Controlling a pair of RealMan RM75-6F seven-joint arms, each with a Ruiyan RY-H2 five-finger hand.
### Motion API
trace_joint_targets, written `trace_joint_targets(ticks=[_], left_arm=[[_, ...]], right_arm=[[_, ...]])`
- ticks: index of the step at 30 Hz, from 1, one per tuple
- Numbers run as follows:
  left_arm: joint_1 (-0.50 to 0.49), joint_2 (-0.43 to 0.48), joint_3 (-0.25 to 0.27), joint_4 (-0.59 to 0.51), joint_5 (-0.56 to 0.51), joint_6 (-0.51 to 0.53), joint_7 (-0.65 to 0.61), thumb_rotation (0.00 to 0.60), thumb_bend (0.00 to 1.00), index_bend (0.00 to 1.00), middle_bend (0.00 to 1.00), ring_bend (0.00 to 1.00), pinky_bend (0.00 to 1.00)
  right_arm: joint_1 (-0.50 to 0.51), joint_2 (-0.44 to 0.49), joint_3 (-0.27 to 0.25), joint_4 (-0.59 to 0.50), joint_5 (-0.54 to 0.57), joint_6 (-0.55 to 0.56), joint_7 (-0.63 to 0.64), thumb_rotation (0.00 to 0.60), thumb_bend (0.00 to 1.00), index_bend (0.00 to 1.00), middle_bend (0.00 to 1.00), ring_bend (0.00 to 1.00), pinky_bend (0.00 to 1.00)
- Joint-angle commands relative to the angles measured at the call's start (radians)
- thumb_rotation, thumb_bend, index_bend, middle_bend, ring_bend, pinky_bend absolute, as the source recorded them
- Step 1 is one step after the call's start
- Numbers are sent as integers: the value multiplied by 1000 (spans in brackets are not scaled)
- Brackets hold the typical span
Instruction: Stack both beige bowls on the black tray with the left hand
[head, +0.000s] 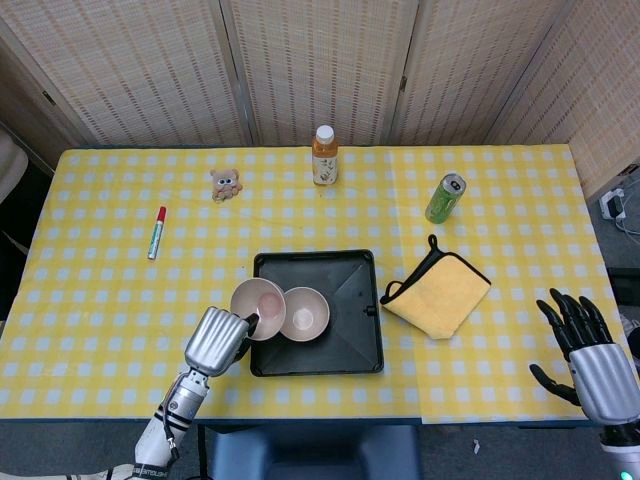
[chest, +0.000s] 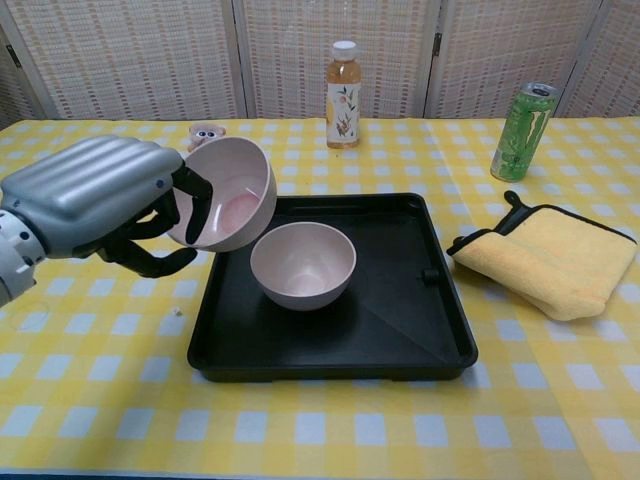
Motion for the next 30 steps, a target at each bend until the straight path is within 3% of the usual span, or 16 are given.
trace_joint_targets(ticks=[1, 8, 14, 23, 30], left_arm=[[-32, -23, -10, -20, -27, -12, 132, 600, 410, 683, 1000, 1000, 1000], [-75, -75, -25, 8, -59, -23, 280, 600, 411, 685, 1000, 1000, 1000], [-100, -107, -36, 19, -131, -49, 329, 600, 411, 685, 1000, 1000, 1000], [-144, -127, -58, 7, -253, -101, 333, 600, 410, 684, 1000, 1000, 1000], [-174, -134, -56, 21, -280, -110, 316, 600, 410, 683, 1000, 1000, 1000]], right_arm=[[-10, 4, 5, -2, 3, 22, 11, 600, 244, 0, 0, 0, 0], [-21, 8, 8, 2, 5, 39, 22, 600, 244, 0, 0, 0, 0], [-26, 14, 13, 3, 13, 49, 36, 600, 244, 0, 0, 0, 0], [-29, 14, 16, 5, 14, 50, 39, 600, 244, 0, 0, 0, 0], [-27, 14, 17, 7, 20, 37, 39, 600, 244, 0, 0, 0, 0]])
